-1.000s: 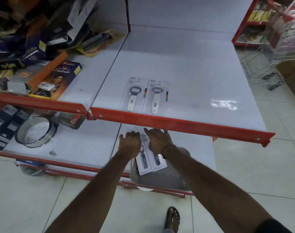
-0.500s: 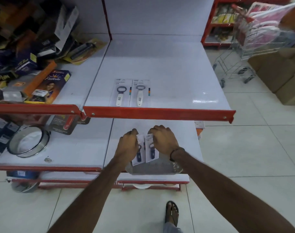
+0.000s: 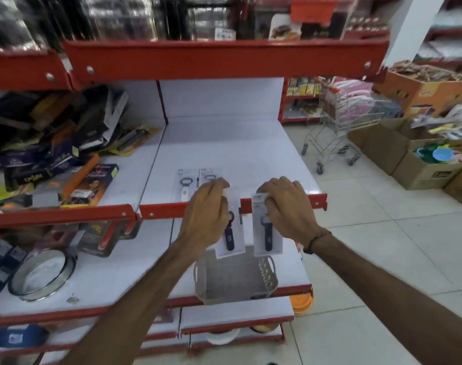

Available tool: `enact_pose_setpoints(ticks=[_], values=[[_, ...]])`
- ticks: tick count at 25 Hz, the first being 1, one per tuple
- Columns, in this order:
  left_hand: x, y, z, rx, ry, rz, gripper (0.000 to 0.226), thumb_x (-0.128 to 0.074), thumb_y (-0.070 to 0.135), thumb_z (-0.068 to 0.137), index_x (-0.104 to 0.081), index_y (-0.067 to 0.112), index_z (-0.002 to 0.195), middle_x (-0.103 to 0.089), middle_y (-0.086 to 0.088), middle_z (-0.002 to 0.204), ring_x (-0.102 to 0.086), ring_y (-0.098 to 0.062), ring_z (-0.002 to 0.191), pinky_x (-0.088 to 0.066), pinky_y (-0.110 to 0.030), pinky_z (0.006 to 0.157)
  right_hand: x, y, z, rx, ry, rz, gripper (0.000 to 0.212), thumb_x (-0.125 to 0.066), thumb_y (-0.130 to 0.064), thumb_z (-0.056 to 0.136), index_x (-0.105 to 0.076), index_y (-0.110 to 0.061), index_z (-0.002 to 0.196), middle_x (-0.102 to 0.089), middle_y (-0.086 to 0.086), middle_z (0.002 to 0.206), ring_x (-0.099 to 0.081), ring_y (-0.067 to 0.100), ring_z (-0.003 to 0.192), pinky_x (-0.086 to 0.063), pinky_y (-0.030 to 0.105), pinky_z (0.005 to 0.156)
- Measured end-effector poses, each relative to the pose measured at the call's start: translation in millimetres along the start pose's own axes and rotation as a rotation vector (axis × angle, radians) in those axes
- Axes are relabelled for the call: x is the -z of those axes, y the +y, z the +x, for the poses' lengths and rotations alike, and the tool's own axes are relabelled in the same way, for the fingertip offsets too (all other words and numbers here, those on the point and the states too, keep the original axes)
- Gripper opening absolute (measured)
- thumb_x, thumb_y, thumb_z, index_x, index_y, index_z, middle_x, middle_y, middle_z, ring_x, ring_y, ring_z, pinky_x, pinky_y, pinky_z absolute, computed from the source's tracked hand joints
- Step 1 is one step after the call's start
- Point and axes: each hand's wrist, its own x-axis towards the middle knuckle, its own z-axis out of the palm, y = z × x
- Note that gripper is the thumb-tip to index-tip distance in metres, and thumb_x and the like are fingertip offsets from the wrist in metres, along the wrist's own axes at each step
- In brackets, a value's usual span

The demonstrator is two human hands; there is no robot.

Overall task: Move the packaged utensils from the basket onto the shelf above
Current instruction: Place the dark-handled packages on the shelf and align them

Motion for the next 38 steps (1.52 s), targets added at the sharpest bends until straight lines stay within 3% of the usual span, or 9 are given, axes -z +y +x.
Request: enact_pose_setpoints(ticks=[4, 8, 13, 16, 20, 23, 26, 29, 38], values=[[12.6, 6.4, 91.6, -0.024, -0.018, -0.025, 0.019, -0.045, -0.002, 0.094, -0.058, 0.001, 0.107, -0.066, -0.018, 0.100, -0.057, -0.024, 0.087, -0.045, -0.032, 0.078, 38.8, 5.5, 73.2, -0.047, 0.101, 0.065, 0.026, -0.039, -0.017, 0.086, -0.064, -0.016, 0.092, -0.066, 0.000, 0.085, -0.048, 0.016, 0.079, -0.040, 0.037, 0.075], [-1.0, -4.6, 152.4, 0.041, -0.091, -0.044, 0.010, -0.043, -0.003, 0.092, -0.053, -0.003, 0.095, -0.064, -0.023, 0.090, -0.062, -0.036, 0.080, -0.053, -0.044, 0.067, 36.6, 30.0, 142.5, -0.180, 0.113, 0.047, 0.031, -0.040, -0.015, 0.088, -0.069, -0.015, 0.099, -0.074, 0.005, 0.095, -0.061, 0.027, 0.094, -0.044, 0.039, 0.084], [-47.6, -28.7, 170.8, 0.236, -0.233, -0.060, 0.012, -0.040, 0.006, 0.100, -0.051, 0.005, 0.103, -0.066, -0.023, 0.108, -0.069, -0.038, 0.094, -0.059, -0.051, 0.084, -11.5, 67.8, 167.8, -0.290, -0.089, -0.055, 0.035, -0.037, -0.016, 0.093, -0.068, -0.017, 0.108, -0.074, 0.005, 0.100, -0.061, 0.030, 0.100, -0.036, 0.043, 0.089], [-69.1, -47.6, 167.3, 0.256, -0.347, 0.030, 0.017, -0.038, 0.009, 0.098, -0.054, 0.011, 0.103, -0.068, -0.016, 0.112, -0.063, -0.036, 0.104, -0.046, -0.049, 0.098, -37.7, 79.6, 159.9, -0.294, -0.232, -0.015, 0.032, -0.038, -0.018, 0.092, -0.069, -0.017, 0.100, -0.073, 0.007, 0.099, -0.063, 0.034, 0.096, -0.030, 0.040, 0.080], [-62.8, -76.1, 161.5, 0.272, -0.493, 0.180, 0.038, -0.044, 0.023, 0.101, -0.054, 0.018, 0.137, -0.040, -0.009, 0.149, -0.038, -0.029, 0.137, -0.026, -0.049, 0.112, -48.5, 80.9, 154.2, -0.251, -0.363, -0.150, 0.044, -0.045, -0.032, 0.092, -0.058, -0.025, 0.134, -0.062, 0.002, 0.134, -0.057, 0.027, 0.121, -0.036, 0.042, 0.097], [-21.5, -106.3, 161.0, 0.349, -0.576, 0.200, 0.050, -0.052, 0.024, 0.096, -0.044, 0.022, 0.145, -0.031, -0.006, 0.159, -0.032, -0.028, 0.144, -0.019, -0.047, 0.117, -53.6, 61.2, 159.5, -0.142, -0.423, -0.104, 0.058, -0.055, -0.045, 0.091, -0.044, -0.028, 0.145, -0.049, -0.002, 0.149, -0.047, 0.022, 0.134, -0.035, 0.041, 0.108], [21.6, -130.1, 149.9, 0.476, -0.796, 0.280, 0.070, -0.064, 0.035, 0.079, -0.040, 0.029, 0.145, -0.035, 0.001, 0.158, -0.037, -0.025, 0.142, -0.024, -0.044, 0.117, -64.4, 22.0, 166.6, -0.070, -0.651, 0.101, 0.077, -0.070, -0.053, 0.082, -0.038, -0.030, 0.148, -0.040, -0.003, 0.155, -0.039, 0.020, 0.140, -0.029, 0.037, 0.114], [33.6, -137.6, 131.1, 0.458, -0.963, 0.401, 0.084, -0.069, 0.046, 0.076, -0.034, 0.030, 0.150, -0.034, 0.002, 0.161, -0.036, -0.026, 0.143, -0.022, -0.044, 0.115, -80.1, -2.8, 165.1, -0.004, -0.883, 0.039, 0.093, -0.077, -0.054, 0.074, -0.034, -0.027, 0.150, -0.030, 0.001, 0.160, -0.030, 0.025, 0.146, -0.018, 0.041, 0.120], [32.7, -140.3, 108.7, 0.413, -0.936, 0.326, 0.072, -0.069, 0.039, 0.068, -0.048, 0.023, 0.134, -0.054, -0.002, 0.141, -0.050, -0.030, 0.121, -0.025, -0.040, 0.095, -82.5, -9.4, 163.4, -0.037, -0.906, 0.096, 0.085, -0.083, -0.047, 0.071, -0.045, -0.028, 0.145, -0.038, 0.000, 0.155, -0.034, 0.026, 0.141, -0.021, 0.039, 0.117]])
